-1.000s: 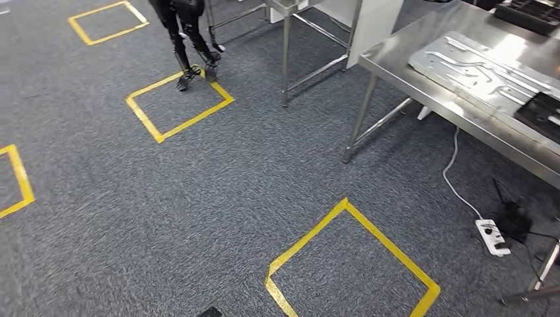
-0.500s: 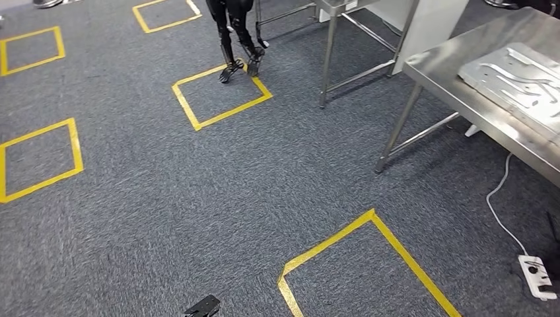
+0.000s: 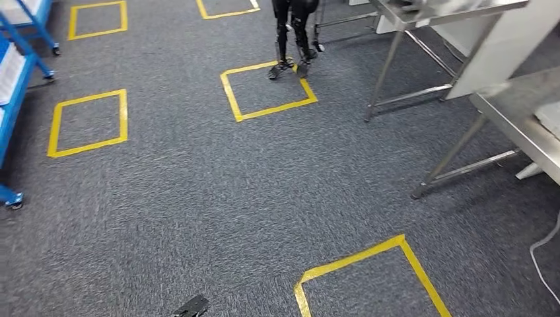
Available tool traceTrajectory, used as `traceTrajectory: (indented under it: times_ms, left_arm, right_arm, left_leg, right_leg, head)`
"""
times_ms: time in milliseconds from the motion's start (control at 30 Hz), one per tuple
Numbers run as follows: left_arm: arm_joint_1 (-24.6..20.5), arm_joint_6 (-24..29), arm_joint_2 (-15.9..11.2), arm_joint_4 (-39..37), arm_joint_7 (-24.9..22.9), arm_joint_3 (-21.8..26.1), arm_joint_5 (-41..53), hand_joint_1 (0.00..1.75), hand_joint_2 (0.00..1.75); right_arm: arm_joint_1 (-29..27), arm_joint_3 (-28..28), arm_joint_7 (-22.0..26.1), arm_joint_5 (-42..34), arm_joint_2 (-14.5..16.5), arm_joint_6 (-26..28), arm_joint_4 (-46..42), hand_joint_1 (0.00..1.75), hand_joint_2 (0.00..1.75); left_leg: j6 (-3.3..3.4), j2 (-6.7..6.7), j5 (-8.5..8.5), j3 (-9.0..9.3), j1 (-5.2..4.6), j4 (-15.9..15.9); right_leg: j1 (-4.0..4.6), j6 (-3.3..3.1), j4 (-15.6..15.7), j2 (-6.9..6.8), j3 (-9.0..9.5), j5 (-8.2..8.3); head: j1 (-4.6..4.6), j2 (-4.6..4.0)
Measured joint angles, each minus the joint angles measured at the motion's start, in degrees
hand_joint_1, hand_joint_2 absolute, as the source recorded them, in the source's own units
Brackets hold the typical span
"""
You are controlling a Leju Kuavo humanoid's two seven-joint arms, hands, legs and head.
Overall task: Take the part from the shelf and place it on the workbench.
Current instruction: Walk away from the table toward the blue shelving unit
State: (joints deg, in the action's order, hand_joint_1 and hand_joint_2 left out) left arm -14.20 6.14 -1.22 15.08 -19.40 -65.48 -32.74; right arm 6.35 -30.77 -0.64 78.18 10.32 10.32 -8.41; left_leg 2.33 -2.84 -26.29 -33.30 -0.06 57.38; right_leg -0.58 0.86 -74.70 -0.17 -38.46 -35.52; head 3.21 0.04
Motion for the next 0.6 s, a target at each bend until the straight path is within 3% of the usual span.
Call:
traceTrajectory:
  times_ms: [67,133,200,267,333,400,467,500,533,600]
  left_arm:
    - [0.12,0.0,-0.01,0.0,0.01,0.0,-0.08,0.0,0.0]
    - [0.06,0.0,-0.01,0.0,0.01,0.0,-0.36,0.0,0.0]
    - [0.02,0.02,-0.01,0.0,-0.5,0.06,-1.55,0.0,0.0]
    - [0.1,0.2,-0.05,-0.01,-2.14,0.35,-3.18,0.0,0.0]
    - [-0.05,0.63,-0.04,-0.01,-4.08,0.74,-4.08,0.0,0.0]
    - [-0.72,1.2,0.28,0.0,-5.2,0.9,-4.48,0.0,0.0]
    - [-1.5,1.55,0.73,0.0,-5.92,0.91,-4.55,0.0,0.0]
    - [-1.82,1.6,0.9,0.0,-6.38,0.91,-4.22,0.0,0.0]
    - [-2.19,1.6,1.04,0.0,-6.89,0.9,-3.62,0.0,0.0]
    - [-3.27,1.59,1.28,0.0,-7.98,0.8,-1.92,0.0,0.0]
  right_arm:
    - [0.01,0.02,0.19,0.01,-0.02,0.04,0.0,0.0,0.0]
    - [0.07,0.25,0.73,0.23,0.03,0.16,0.0,0.0,0.0]
    - [0.09,0.73,1.22,0.69,0.19,0.45,0.0,0.0,0.0]
    - [0.17,1.06,1.39,0.98,0.46,0.74,0.0,0.0,0.0]
    - [0.22,1.24,1.63,0.95,0.85,0.87,0.0,0.0,0.0]
    - [0.14,1.4,2.13,0.61,1.14,0.91,0.0,0.0,0.0]
    - [0.07,1.44,2.51,0.16,1.19,0.74,0.0,0.0,0.0]
    - [0.1,1.44,2.54,0.14,1.17,0.3,0.0,0.0,0.0]
    - [0.16,1.44,2.44,0.36,1.16,-0.35,0.0,0.0,0.0]
    - [0.28,1.5,2.07,1.49,1.16,-2.09,0.0,0.0,0.0]
  left_leg:
    - [-0.19,-1.79,-0.16,0.1,0.07,0.25]
    - [-0.66,-3.24,-0.4,-0.23,0.03,0.76]
    - [-1.31,-4.42,-0.35,-0.75,0.13,0.98]
    - [-1.98,-4.9,-0.28,-1.02,0.32,0.87]
    - [-2.54,-2.3,-1.77,-2.1,0.28,3.1]
    - [-3.04,1.04,-5.03,-5.21,0.35,9.57]
    - [-3.43,2.06,-6.94,-8.23,0.57,15.53]
    - [-3.5,2.28,-6.43,-8.42,0.64,15.93]
    - [-3.45,2.54,-4.94,-7.5,0.67,14.15]
    - [-2.97,4.54,-1.28,-3.59,0.37,6.64]
  right_leg:
    - [-0.15,-0.17,6.1,0.93,2.08,4.53]
    - [-0.43,-0.46,12.58,3.4,4.61,7.21]
    - [-0.43,-0.86,14.54,4.52,5.45,7.24]
    - [-0.39,-1.51,15.07,3.36,5.76,7.46]
    - [-0.49,-2.19,15.64,1.97,6.08,7.7]
    - [-0.39,-2.59,15.78,0.25,6.22,7.63]
    - [-0.25,-2.8,15.75,-1.56,6.3,7.42]
    - [-0.21,-2.83,15.74,-2.31,6.39,7.32]
    - [-0.17,-2.81,15.74,-2.98,6.54,7.2]
    - [-0.01,-2.6,15.74,-4.2,6.97,6.89]
  head:
    - [-0.01,0.0]
    - [0.03,0.0]
    - [0.05,0.0]
    - [0.04,0.0]
    - [0.41,0.0]
    - [0.79,0.0]
    - [0.82,0.0]
    - [0.84,0.0]
    - [0.84,0.0]
    - [0.84,0.0]
